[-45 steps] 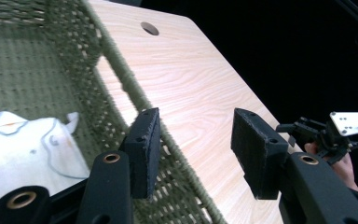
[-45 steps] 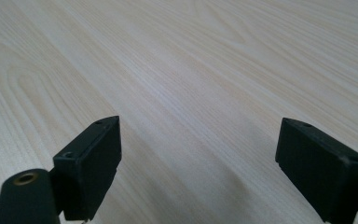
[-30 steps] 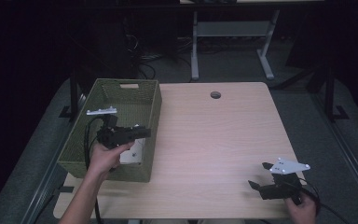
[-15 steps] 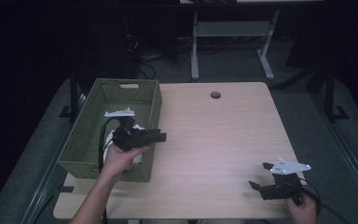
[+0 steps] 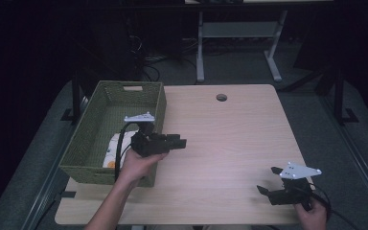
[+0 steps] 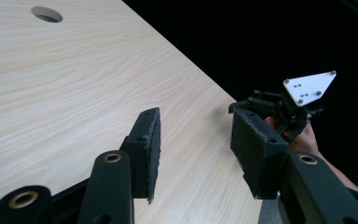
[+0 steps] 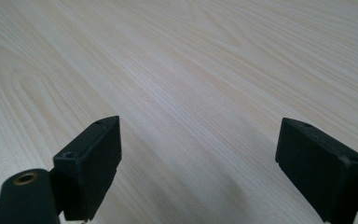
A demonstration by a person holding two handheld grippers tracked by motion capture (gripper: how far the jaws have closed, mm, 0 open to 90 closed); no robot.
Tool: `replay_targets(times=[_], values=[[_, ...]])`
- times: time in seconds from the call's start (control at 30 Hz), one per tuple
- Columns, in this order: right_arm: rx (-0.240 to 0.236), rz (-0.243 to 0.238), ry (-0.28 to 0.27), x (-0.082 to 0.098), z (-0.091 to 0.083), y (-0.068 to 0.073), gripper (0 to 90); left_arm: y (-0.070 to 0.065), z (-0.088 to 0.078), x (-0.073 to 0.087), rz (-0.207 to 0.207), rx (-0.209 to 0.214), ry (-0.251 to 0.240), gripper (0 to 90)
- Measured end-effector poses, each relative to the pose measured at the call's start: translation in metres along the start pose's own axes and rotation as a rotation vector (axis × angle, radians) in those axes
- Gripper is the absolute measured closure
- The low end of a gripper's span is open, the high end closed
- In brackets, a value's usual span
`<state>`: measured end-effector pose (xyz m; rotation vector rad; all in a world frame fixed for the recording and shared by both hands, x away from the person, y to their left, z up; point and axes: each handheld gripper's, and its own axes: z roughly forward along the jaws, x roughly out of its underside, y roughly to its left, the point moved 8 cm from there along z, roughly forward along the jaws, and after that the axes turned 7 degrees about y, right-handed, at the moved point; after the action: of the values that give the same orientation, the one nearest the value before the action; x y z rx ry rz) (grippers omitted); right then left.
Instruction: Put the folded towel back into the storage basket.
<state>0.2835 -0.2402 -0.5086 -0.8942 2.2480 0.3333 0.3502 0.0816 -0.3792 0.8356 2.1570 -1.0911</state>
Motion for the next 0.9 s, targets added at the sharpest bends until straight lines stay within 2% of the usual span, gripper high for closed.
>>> replay_targets(times=[0.23,0.43,0.57,0.9], values=[[-0.004,-0.003,-0.006,-0.001,0.0,0.0,13.8,-0.018,0.026,0.002,0.04,0.024,0.027,53.7],[0.001,-0.007,-0.013,-0.001,-0.002,-0.001,13.8,-0.027,0.045,0.009,0.057,0.024,0.053,53.9],[-0.001,0.005,-0.012,-0.001,-0.003,0.0,13.8,-0.031,0.055,0.014,0.067,0.022,0.065,53.8],[0.005,-0.002,-0.016,-0.001,-0.005,-0.002,13.8,-0.037,0.071,0.02,0.071,0.024,0.072,53.4]])
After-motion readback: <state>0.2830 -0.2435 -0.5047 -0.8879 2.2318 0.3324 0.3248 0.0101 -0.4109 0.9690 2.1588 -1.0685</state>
